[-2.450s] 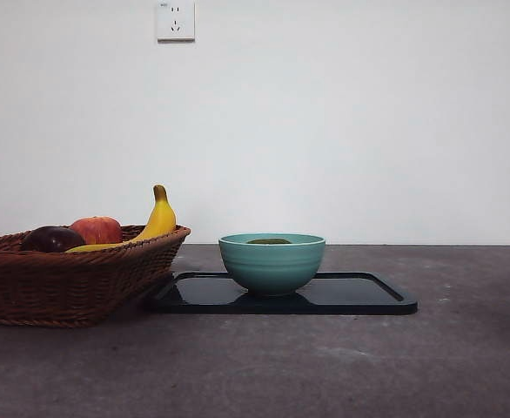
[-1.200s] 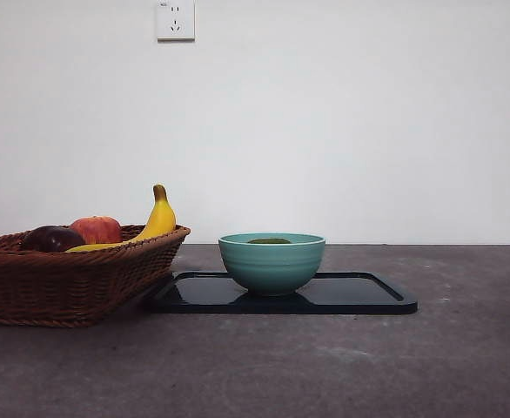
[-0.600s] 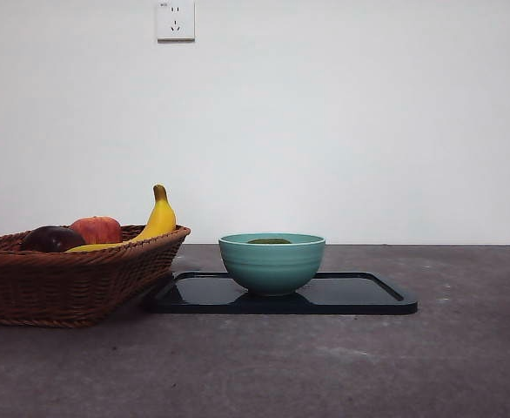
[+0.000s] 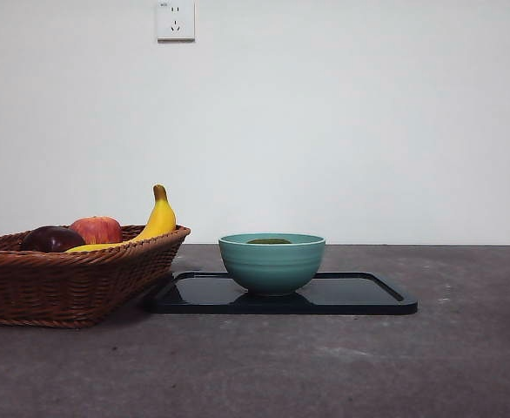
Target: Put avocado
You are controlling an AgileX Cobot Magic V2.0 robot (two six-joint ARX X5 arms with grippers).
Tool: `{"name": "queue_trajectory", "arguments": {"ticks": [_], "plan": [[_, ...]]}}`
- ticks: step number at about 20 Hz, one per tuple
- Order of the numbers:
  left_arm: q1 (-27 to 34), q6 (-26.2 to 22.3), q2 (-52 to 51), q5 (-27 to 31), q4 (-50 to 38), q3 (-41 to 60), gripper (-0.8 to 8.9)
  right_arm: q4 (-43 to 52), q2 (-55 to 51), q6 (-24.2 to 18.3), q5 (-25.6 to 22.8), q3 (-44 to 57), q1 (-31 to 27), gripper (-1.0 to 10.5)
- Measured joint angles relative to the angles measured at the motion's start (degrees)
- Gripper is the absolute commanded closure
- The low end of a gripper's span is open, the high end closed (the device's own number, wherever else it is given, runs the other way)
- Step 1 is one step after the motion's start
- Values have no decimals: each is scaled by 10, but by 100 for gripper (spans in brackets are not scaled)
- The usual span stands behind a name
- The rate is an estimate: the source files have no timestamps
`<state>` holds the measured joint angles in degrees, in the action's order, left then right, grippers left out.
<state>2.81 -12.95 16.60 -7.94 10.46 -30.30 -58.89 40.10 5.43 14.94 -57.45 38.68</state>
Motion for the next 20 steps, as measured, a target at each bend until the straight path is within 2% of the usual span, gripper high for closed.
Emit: {"name": "queue_trajectory", "arguments": {"ticks": [5, 8, 13, 20], "plan": [[2, 33, -91, 3, -65, 161, 804, 0, 0, 0, 0, 0, 0, 939], [2, 54, -121, 3, -63, 226, 804, 0, 0, 0, 0, 0, 0, 940], [2, 63, -151, 3, -64, 283, 804, 0, 0, 0, 0, 0, 0, 940], [2, 65, -164, 5, -5, 285, 804, 0, 0, 0, 0, 0, 0, 940]]}}
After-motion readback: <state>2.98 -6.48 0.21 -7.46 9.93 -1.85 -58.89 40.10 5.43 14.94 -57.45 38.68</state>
